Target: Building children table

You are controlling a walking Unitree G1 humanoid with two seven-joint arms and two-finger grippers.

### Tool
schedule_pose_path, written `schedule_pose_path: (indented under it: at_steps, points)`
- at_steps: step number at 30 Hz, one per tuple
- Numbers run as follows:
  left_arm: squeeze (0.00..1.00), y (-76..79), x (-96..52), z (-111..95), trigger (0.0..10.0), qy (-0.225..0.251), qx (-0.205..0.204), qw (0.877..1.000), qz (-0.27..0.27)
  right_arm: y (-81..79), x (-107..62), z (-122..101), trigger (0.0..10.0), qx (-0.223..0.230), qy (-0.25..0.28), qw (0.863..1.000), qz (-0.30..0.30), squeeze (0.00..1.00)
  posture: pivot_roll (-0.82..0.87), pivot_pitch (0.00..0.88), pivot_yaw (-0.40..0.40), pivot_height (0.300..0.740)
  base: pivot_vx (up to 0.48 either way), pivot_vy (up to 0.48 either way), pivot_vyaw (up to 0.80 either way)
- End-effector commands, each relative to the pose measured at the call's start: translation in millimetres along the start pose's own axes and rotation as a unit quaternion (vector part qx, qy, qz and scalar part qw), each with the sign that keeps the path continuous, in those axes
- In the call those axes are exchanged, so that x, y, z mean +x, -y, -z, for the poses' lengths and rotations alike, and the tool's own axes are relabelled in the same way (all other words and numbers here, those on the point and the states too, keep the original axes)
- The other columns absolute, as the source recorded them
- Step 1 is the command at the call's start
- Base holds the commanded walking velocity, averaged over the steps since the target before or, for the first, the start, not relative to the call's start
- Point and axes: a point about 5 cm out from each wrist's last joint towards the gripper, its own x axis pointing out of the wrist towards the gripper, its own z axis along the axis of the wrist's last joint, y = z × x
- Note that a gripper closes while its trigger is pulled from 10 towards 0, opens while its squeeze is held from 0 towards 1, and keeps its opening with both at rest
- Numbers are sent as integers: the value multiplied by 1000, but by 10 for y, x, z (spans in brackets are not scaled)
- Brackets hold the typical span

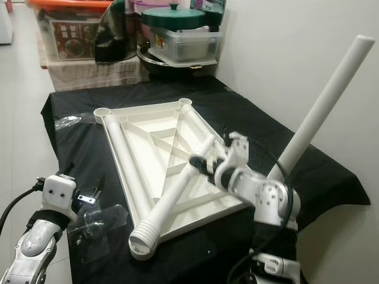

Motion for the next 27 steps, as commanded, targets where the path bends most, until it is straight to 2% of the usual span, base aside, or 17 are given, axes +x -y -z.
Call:
schedule_pose_path:
  at_steps: [1, 5, 10, 19, 27]
  points:
    - [0, 14, 0, 14, 10000, -2, 1, 1000, 0, 58, 20, 69, 10000, 13, -18, 1000, 15, 0, -9, 0, -106, 740, 0, 0, 0]
    - [0, -17, -20, 12, 10000, -3, 5, 1000, -3, -104, 193, 245, 10000, 64, -53, 996, -19, 0, 17, 0, -116, 740, 0, 0, 0]
    - [0, -60, -26, 9, 10000, -2, 9, 1000, -10, -221, 264, 243, 10000, 96, -56, 993, -48, 0, 36, 0, -125, 740, 0, 0, 0]
    - [0, -80, -69, 31, 10000, -9, 14, 1000, -14, -295, 356, 234, 10000, 143, -54, 986, -61, 0, 54, 0, -128, 740, 0, 0, 0]
    - [0, -65, -56, 36, 10000, -11, 15, 1000, -11, -367, 408, 274, 10000, 161, -73, 981, -83, 0, 55, 0, -128, 740, 0, 0, 0]
